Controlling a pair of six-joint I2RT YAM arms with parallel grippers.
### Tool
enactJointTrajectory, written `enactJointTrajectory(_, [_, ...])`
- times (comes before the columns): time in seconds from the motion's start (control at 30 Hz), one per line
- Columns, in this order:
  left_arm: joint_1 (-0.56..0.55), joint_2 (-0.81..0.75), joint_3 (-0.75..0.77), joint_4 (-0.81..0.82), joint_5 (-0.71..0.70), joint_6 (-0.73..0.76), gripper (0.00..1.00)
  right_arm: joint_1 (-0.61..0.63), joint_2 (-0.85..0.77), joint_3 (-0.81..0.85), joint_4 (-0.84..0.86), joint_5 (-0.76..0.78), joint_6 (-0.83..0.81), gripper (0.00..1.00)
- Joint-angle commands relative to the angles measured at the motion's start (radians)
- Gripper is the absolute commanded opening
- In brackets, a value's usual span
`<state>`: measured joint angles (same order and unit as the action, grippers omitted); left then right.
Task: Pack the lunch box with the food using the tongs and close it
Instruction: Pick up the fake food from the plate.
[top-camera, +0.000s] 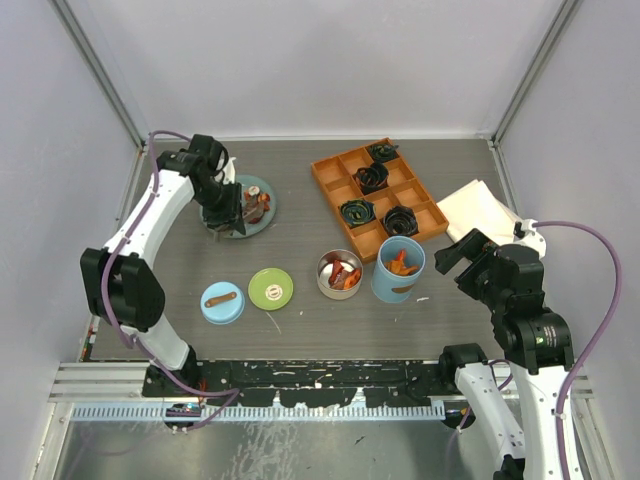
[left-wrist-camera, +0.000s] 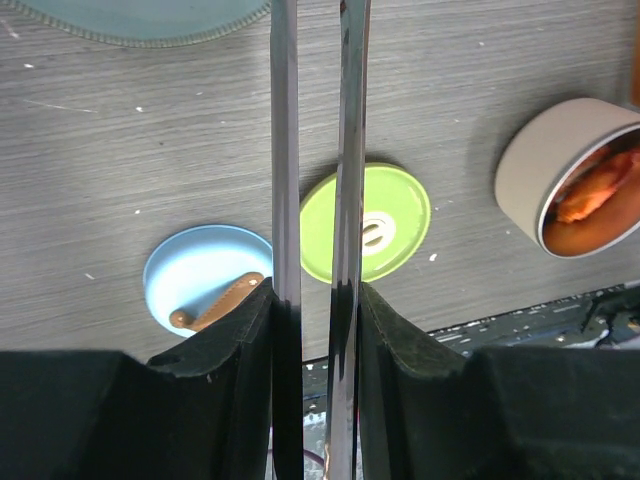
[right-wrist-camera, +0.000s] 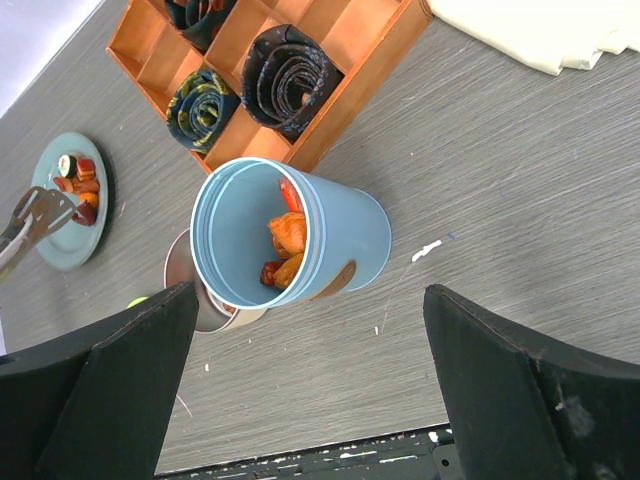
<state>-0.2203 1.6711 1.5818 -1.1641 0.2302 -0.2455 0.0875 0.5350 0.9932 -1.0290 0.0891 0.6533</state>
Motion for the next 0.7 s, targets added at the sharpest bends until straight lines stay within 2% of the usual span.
enactJointTrajectory(0.0, [0.005, -0.004, 0.031, -0.005, -0.082, 0.04, 0.33, -0.004, 0.003, 0.032, 0.023, 0.023, 0.001, 1.0])
enactJointTrajectory(0.67, [0.004, 0.039, 0.022, -0.002, -0.034, 0.045, 0.37, -0.003, 0.005, 0.018, 0.031, 0.016, -0.001, 1.0])
